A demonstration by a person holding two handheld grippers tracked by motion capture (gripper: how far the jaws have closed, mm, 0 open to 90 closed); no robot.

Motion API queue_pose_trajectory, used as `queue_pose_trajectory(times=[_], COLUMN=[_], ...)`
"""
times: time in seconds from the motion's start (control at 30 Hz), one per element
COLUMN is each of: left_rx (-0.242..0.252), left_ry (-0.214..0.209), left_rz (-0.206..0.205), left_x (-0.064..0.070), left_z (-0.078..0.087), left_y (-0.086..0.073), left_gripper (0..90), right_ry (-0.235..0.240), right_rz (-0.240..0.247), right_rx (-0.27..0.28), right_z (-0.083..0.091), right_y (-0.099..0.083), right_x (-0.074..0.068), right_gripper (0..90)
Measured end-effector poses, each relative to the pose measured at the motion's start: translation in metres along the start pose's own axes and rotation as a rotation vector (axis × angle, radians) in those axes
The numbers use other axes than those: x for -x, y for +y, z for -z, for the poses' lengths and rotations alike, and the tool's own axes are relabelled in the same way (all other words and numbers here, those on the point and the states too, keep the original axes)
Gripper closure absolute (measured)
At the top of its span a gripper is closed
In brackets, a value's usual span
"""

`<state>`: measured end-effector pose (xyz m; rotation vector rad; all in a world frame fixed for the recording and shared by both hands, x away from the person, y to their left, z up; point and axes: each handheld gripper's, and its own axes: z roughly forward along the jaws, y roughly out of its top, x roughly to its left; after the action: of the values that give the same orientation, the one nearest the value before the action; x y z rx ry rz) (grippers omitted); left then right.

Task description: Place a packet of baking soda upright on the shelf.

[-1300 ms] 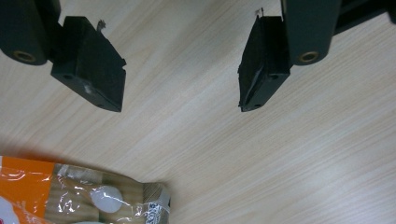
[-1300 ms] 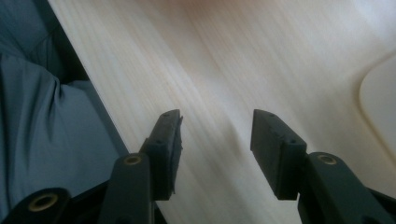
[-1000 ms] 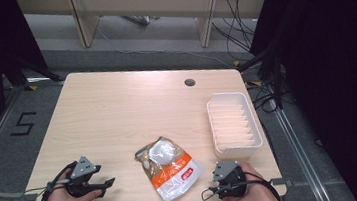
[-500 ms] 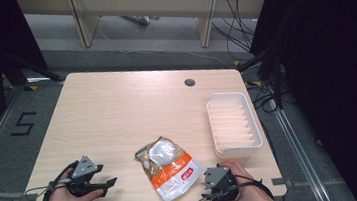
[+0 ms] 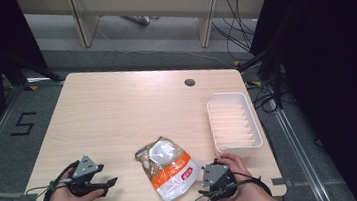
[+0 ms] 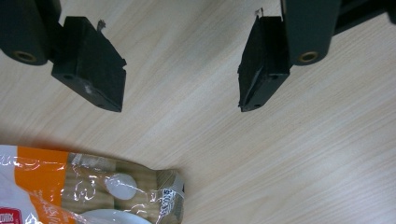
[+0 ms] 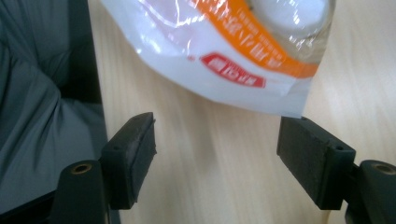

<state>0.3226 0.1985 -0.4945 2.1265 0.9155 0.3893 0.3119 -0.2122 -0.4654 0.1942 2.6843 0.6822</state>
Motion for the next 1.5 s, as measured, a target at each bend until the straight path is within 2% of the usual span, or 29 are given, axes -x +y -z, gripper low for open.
queue_pose_trajectory(times=[0.07, 0.1, 0.17, 0.2, 0.27, 0.33, 0.43, 0.47, 0.57, 0.67, 0.73, 0.8, 0.83, 0.9, 0.93, 1.0, 1.07, 1.1, 1.13, 1.17, 1.2, 1.23, 1.27, 1.33, 1.4, 1.43, 1.5], left_rx=[0.006, 0.004, 0.002, 0.003, 0.0, 0.001, 0.003, 0.012, 0.017, 0.019, 0.022, 0.022, 0.027, 0.023, 0.022, 0.023, 0.02, 0.022, 0.016, 0.013, 0.014, 0.019, 0.021, 0.02, 0.02, 0.02, 0.014], left_ry=[0.001, 0.001, -0.001, -0.003, -0.001, 0.0, 0.002, 0.004, 0.0, -0.001, 0.007, 0.002, 0.004, 0.01, 0.011, 0.011, 0.003, 0.004, 0.003, -0.003, -0.002, 0.001, 0.0, 0.0, 0.0, 0.001, -0.002], left_rz=[0.018, 0.011, 0.013, 0.008, 0.002, 0.003, 0.002, -0.002, 0.022, 0.022, 0.026, 0.022, 0.027, 0.025, 0.025, 0.025, 0.019, 0.021, 0.018, 0.016, 0.016, 0.019, 0.018, 0.018, 0.019, 0.017, 0.016], left_x=[0.001, 0.0, 0.0, 0.0, 0.0, 0.0, 0.0, 0.0, 0.001, 0.001, 0.001, 0.001, 0.002, 0.001, 0.001, 0.001, 0.001, 0.001, 0.001, 0.001, 0.001, 0.001, 0.001, 0.001, 0.001, 0.001, 0.001], left_z=[0.0, 0.0, 0.0, 0.0, -0.001, -0.001, 0.0, -0.001, -0.001, -0.001, -0.001, -0.001, -0.001, -0.001, -0.001, -0.001, -0.001, -0.001, 0.0, 0.0, 0.0, 0.0, 0.0, 0.0, 0.0, 0.0, 0.0], left_y=[0.0, 0.0, 0.0, 0.0, 0.0, 0.0, 0.0, 0.0, 0.0, 0.0, 0.0, 0.0, 0.0, 0.0, 0.0, 0.0, 0.0, 0.0, 0.001, 0.001, 0.001, 0.0, 0.0, 0.0, 0.0, 0.0, 0.001], left_gripper=[31.7, 31.7, 31.7, 31.8, 31.8, 31.8, 31.9, 31.9, 32.0, 32.1, 32.3, 32.4, 32.4, 32.5, 32.5, 32.5, 32.6, 32.6, 32.6, 32.6, 32.6, 32.6, 32.6, 32.6, 32.6, 32.6, 32.6], right_ry=[-0.033, -0.052, -0.066, -0.061, -0.049, -0.029, -0.001, 0.001, 0.014, 0.014, 0.027, 0.016, 0.034, 0.007, 0.029, 0.007, 0.031, 0.016, 0.008, 0.022, 0.01, -0.003, -0.004, 0.011, 0.024, 0.004, 0.023], right_rz=[0.021, -0.021, -0.014, 0.01, 0.006, 0.032, 0.04, 0.026, 0.038, 0.046, 0.064, 0.08, 0.082, 0.101, 0.106, 0.115, 0.123, 0.143, 0.13, 0.14, 0.135, 0.081, 0.088, 0.148, 0.137, 0.144, 0.152], right_rx=[0.001, -0.007, 0.012, 0.018, 0.027, 0.014, 0.004, 0.01, 0.001, -0.004, -0.014, -0.009, -0.017, -0.017, -0.026, -0.028, -0.042, -0.038, -0.033, -0.032, -0.028, -0.049, -0.05, -0.029, -0.031, -0.036, -0.03], right_z=[0.003, 0.006, 0.011, 0.011, 0.01, 0.004, -0.007, -0.011, -0.018, -0.022, -0.027, -0.032, -0.034, -0.038, -0.04, -0.044, -0.047, -0.048, -0.049, -0.05, -0.051, -0.049, -0.05, -0.052, -0.053, -0.053, -0.054], right_y=[0.003, 0.003, 0.003, 0.003, 0.004, 0.007, 0.011, 0.012, 0.016, 0.017, 0.02, 0.023, 0.024, 0.026, 0.027, 0.029, 0.031, 0.032, 0.033, 0.034, 0.035, 0.034, 0.035, 0.036, 0.036, 0.037, 0.038], right_x=[0.002, 0.002, 0.007, 0.009, 0.007, 0.004, 0.001, 0.0, 0.0, 0.001, -0.001, -0.003, -0.005, -0.005, -0.007, -0.007, -0.007, -0.005, -0.005, -0.005, -0.004, -0.006, -0.005, -0.001, -0.001, 0.001, 0.001], right_gripper=[28.8, 28.2, 27.9, 27.4, 27.0, 25.9, 23.4, 23.1, 22.9, 22.5, 20.4, 18.2, 17.8, 17.5, 17.5, 17.5, 17.5, 17.5, 17.5, 17.5, 17.5, 17.4, 17.4, 17.4, 17.6, 17.8, 18.6])
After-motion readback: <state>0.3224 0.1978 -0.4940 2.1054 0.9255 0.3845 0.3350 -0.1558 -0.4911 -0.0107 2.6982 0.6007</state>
